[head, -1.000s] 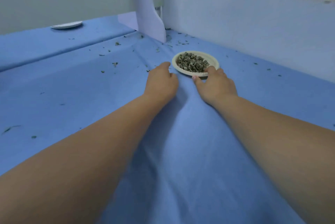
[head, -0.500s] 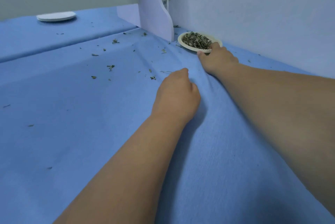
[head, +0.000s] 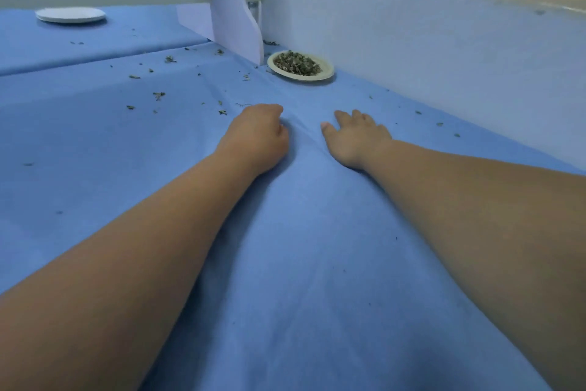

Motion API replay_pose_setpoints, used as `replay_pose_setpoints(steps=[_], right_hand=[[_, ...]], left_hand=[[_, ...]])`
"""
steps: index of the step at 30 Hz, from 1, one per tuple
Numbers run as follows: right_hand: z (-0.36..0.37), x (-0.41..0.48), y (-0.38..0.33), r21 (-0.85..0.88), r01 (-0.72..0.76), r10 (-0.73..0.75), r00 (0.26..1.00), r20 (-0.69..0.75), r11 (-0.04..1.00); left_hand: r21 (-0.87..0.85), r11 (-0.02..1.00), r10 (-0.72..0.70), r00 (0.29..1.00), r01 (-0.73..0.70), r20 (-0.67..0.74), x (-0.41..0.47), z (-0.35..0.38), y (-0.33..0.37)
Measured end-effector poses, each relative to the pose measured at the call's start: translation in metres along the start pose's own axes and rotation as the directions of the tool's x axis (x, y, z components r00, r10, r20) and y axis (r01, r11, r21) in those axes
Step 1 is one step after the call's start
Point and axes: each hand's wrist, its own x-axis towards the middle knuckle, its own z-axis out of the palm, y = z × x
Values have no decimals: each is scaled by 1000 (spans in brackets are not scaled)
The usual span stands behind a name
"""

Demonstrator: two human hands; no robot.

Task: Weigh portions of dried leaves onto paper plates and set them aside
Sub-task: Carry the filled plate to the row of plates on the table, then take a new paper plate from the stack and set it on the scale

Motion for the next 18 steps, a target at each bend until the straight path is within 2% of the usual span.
replay_pose_setpoints(steps=[2, 5, 8, 11, 14, 18], right_hand=[[-1, -37, 15, -14, 19, -18, 999, 30, 1000], [-4, -100, 37, -2, 81, -81, 996, 25, 997], [-14, -170, 54, 51, 152, -153, 988, 16, 987], [-30, -250, 70, 171, 158, -164, 986, 20, 972], [-50, -334, 92, 318, 125, -87, 987, -133, 940], [-83, -447, 129, 405, 104, 27, 952, -305, 908]], left_hand=[[13, 998, -55, 998, 54, 42, -17, -3, 13], [-66, 992, -101, 992, 106, 72, -63, 1, 53], [-119, 991, -55, 994, 66, 90, -122, 6, 107], [-234, 969, -53, 993, 76, 102, -180, 4, 161], [-373, 924, -38, 992, 79, 117, -239, -2, 214], [-480, 874, 96, 995, -78, 13, -315, -22, 288]])
